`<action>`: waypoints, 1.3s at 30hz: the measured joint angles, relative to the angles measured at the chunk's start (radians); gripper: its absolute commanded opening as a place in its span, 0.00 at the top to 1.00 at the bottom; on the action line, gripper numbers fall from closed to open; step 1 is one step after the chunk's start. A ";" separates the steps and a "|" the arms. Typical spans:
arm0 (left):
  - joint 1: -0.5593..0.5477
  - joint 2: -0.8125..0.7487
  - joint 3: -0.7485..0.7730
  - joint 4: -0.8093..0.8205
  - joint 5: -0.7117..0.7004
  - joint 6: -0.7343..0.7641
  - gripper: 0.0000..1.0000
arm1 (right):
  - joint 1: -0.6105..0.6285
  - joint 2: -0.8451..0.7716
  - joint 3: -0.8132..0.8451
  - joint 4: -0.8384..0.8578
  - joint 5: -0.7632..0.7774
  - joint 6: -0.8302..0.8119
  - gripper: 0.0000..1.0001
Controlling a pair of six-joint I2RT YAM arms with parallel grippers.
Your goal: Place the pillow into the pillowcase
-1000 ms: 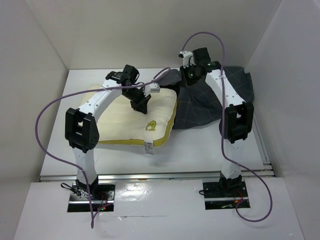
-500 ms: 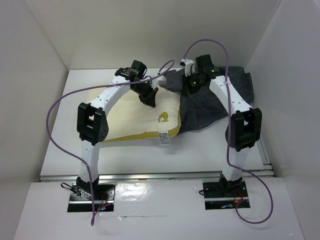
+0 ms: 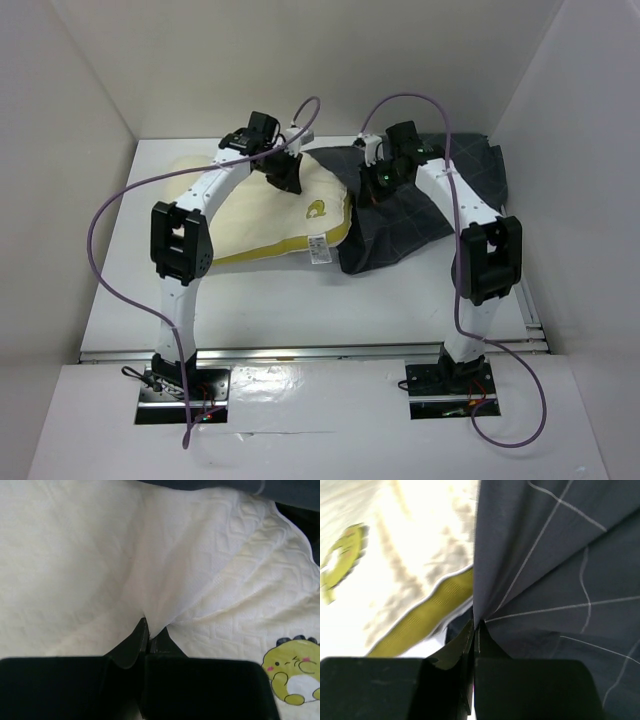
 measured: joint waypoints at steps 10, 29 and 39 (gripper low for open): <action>-0.023 -0.004 -0.076 0.112 -0.198 -0.119 1.00 | 0.092 0.000 0.058 -0.017 -0.060 -0.009 1.00; -0.072 0.122 0.031 0.182 -0.309 -0.311 1.00 | 0.142 0.058 0.124 -0.032 -0.047 -0.018 1.00; -0.080 0.192 0.088 0.234 -0.310 -0.369 1.00 | 0.142 0.080 0.130 -0.032 -0.042 -0.007 1.00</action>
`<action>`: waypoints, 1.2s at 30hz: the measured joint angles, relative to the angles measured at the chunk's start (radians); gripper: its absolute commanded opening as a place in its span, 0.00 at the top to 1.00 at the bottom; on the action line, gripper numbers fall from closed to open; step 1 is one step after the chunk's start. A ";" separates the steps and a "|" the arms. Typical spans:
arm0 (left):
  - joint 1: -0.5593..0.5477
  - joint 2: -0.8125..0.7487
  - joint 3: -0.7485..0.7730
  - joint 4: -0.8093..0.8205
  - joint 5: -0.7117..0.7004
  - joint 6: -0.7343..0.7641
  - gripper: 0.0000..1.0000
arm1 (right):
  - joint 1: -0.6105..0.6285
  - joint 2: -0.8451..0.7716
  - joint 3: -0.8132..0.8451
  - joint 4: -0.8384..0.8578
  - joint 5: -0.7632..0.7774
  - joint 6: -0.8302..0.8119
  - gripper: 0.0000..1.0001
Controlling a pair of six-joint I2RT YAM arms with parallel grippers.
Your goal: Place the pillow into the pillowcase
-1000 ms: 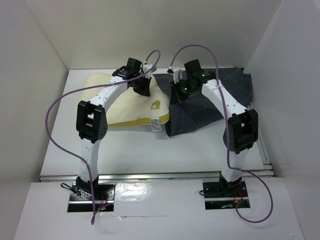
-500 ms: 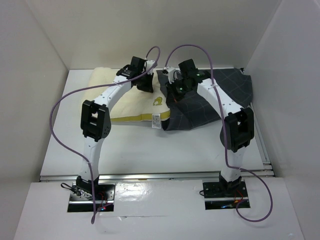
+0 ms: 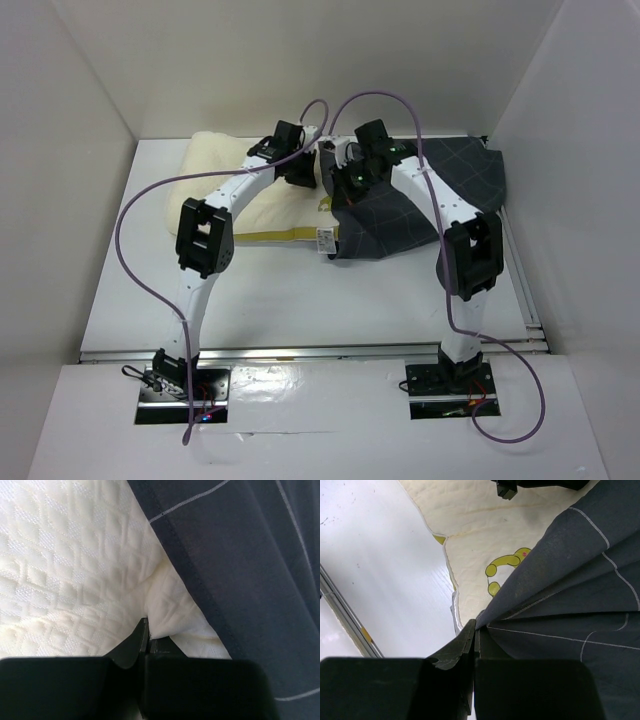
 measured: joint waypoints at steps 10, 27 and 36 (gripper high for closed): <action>0.016 0.000 -0.003 0.039 0.090 -0.117 1.00 | 0.000 0.084 0.083 -0.003 0.005 0.029 1.00; 0.015 -0.024 -0.093 0.185 0.253 -0.311 1.00 | 0.096 0.180 0.225 0.003 0.048 0.056 0.96; 0.014 -0.006 -0.125 0.246 0.342 -0.299 0.43 | 0.111 0.178 0.181 -0.001 0.124 0.062 0.28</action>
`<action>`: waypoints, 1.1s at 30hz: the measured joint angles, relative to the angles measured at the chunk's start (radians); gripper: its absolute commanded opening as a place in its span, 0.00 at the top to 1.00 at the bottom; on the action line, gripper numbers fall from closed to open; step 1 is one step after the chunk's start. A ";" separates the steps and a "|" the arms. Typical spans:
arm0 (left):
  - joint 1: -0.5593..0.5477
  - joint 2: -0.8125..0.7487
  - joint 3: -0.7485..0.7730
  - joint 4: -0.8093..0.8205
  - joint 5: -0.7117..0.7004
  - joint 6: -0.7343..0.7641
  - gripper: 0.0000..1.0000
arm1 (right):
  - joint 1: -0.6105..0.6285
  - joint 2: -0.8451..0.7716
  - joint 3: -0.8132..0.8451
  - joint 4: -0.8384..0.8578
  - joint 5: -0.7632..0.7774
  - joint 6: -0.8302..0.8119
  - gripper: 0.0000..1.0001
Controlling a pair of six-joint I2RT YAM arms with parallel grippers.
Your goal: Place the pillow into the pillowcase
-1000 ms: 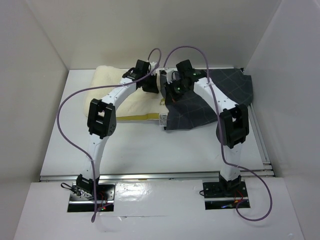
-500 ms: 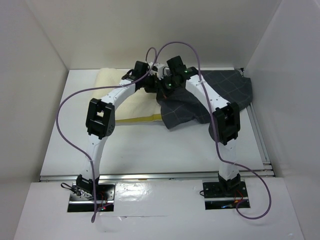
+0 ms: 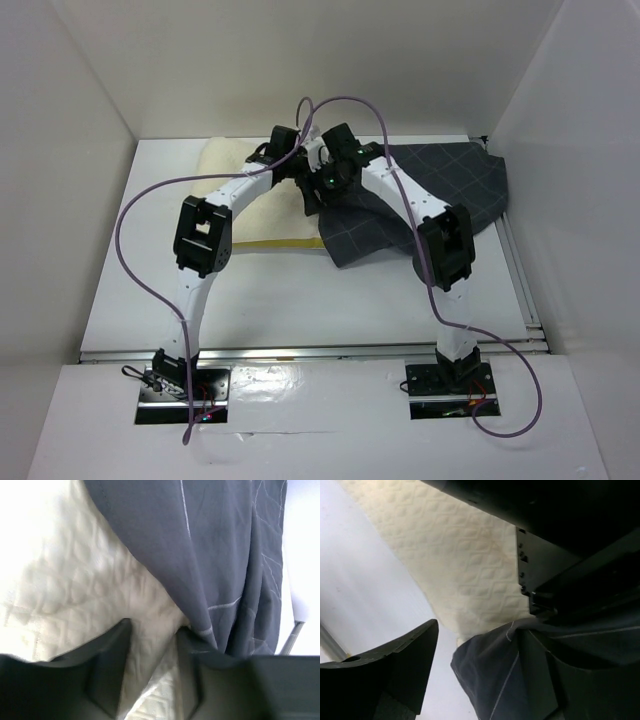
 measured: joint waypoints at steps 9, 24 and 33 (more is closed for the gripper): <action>0.032 -0.065 -0.086 -0.018 -0.064 0.072 0.16 | 0.009 -0.126 -0.077 0.016 0.167 -0.002 0.24; 0.125 -0.552 -0.426 -0.160 -0.297 0.489 0.00 | -0.018 -0.406 -0.344 0.050 0.251 -0.027 0.24; 0.072 -0.731 -0.637 -0.151 -0.342 0.700 0.00 | -0.202 -0.196 -0.076 0.048 0.182 0.021 0.25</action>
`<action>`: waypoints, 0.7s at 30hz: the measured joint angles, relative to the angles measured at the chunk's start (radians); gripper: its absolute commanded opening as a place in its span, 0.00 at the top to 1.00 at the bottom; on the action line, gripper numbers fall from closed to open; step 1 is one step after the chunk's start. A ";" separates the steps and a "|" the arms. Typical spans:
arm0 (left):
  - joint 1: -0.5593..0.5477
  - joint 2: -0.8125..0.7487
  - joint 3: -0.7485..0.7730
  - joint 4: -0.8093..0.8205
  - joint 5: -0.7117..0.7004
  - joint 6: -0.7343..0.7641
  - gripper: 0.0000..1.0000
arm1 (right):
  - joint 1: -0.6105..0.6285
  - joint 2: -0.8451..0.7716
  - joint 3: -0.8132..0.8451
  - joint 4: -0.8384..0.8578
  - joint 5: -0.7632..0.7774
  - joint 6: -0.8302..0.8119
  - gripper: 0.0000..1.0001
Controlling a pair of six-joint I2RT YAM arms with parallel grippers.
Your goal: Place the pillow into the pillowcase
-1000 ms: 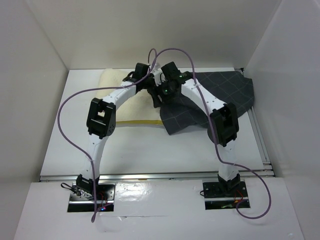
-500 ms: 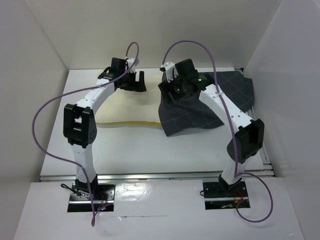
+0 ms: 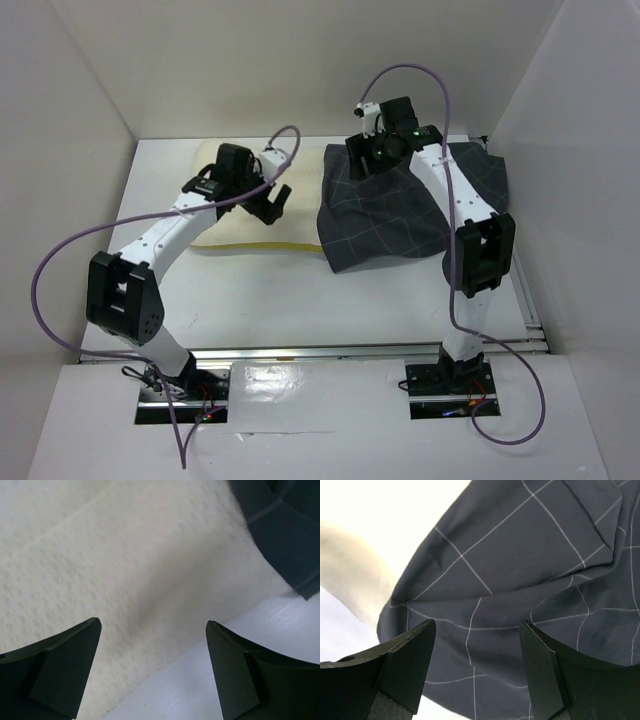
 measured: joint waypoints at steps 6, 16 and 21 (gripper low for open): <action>-0.092 -0.088 -0.142 -0.020 0.037 0.182 0.00 | -0.007 0.083 0.105 -0.012 -0.074 0.014 0.25; -0.125 -0.151 -0.380 0.101 -0.024 0.373 0.00 | -0.009 0.032 -0.007 -0.088 -0.232 -0.055 0.25; -0.140 -0.150 -0.491 0.248 -0.080 0.477 0.00 | -0.018 -0.015 -0.063 -0.128 -0.254 -0.073 0.24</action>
